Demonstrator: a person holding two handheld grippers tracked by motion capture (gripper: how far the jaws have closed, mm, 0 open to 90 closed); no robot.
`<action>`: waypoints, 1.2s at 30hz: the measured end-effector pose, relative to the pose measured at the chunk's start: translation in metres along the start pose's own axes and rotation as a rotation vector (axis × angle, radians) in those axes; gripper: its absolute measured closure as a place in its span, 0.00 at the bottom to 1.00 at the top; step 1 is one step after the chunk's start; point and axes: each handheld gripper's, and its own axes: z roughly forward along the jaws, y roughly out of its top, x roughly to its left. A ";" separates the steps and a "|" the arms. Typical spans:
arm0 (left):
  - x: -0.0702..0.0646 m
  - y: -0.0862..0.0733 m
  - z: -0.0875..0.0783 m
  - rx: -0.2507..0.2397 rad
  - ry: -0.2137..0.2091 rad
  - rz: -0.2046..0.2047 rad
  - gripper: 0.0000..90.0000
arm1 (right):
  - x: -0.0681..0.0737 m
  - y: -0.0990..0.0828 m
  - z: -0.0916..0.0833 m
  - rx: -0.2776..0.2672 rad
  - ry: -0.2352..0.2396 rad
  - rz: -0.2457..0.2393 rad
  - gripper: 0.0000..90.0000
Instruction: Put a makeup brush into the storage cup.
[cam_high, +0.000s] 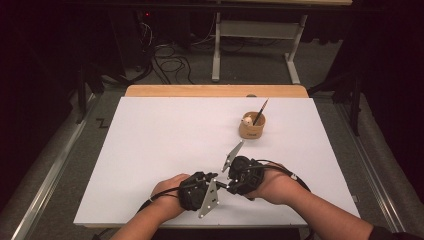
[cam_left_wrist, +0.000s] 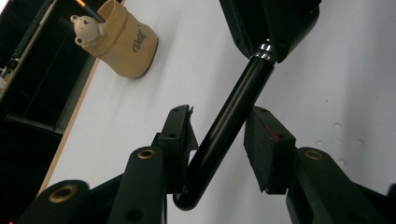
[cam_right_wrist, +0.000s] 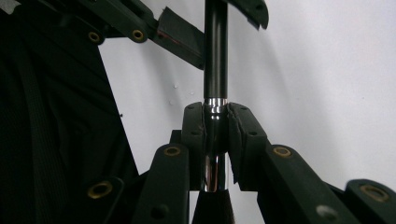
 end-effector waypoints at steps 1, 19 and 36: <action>0.000 0.000 0.000 0.001 -0.001 0.001 0.70 | 0.000 0.001 0.000 0.002 0.000 0.001 0.88; 0.004 -0.003 -0.002 0.034 0.021 0.072 0.75 | 0.000 0.003 -0.002 -0.010 -0.023 0.001 0.88; 0.000 -0.007 -0.002 0.042 0.000 0.131 0.85 | -0.002 0.004 -0.007 -0.036 -0.037 0.013 0.84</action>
